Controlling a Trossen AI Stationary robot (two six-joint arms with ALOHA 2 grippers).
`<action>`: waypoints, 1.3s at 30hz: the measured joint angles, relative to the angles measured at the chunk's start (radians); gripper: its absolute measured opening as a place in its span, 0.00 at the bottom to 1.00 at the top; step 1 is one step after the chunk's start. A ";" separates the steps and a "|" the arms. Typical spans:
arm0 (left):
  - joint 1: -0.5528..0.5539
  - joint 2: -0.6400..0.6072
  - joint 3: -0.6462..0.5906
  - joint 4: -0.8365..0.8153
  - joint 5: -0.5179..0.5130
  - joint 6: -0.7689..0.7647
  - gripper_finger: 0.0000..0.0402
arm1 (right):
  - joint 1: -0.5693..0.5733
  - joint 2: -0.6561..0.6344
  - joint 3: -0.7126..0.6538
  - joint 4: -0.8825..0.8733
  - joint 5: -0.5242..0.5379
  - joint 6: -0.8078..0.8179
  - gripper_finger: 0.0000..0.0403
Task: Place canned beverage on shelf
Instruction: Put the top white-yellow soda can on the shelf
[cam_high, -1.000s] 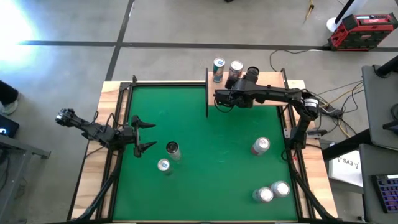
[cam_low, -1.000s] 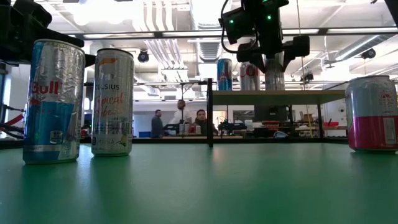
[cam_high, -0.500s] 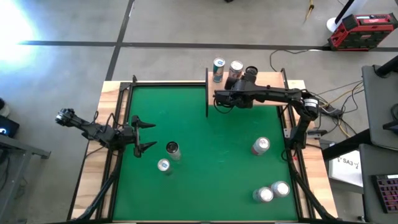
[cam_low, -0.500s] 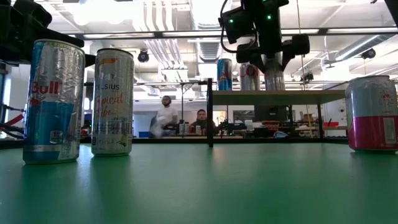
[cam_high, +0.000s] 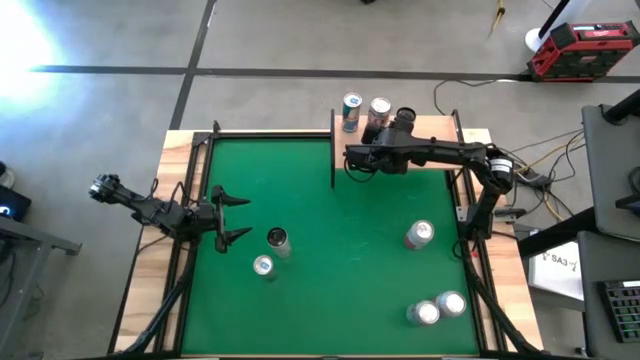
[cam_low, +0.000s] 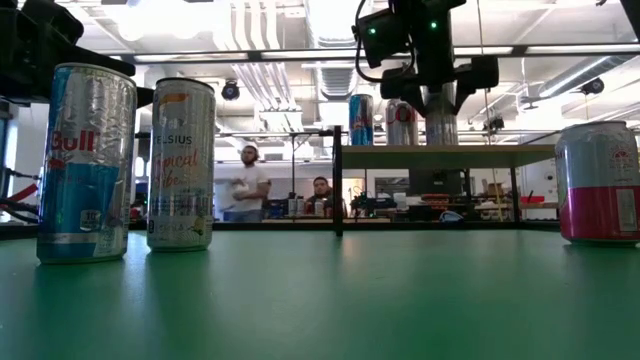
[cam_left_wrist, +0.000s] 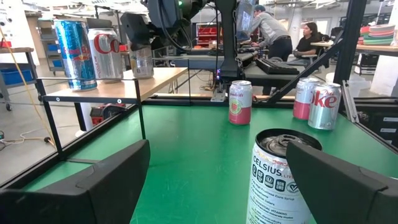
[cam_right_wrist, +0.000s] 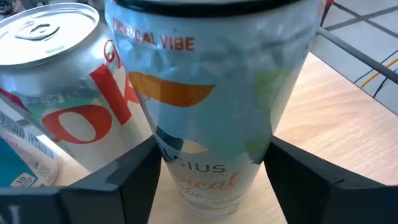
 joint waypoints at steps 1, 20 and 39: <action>0.000 0.000 0.000 0.000 0.000 0.000 0.90 | 0.000 0.000 0.000 0.000 0.000 -0.005 0.64; 0.000 0.000 0.000 0.000 0.000 0.000 0.90 | 0.061 -0.063 0.000 -0.003 -0.069 -0.059 0.91; 0.000 0.000 0.000 0.000 0.000 0.000 0.90 | 0.018 -0.163 0.269 -0.036 -0.364 -0.323 0.91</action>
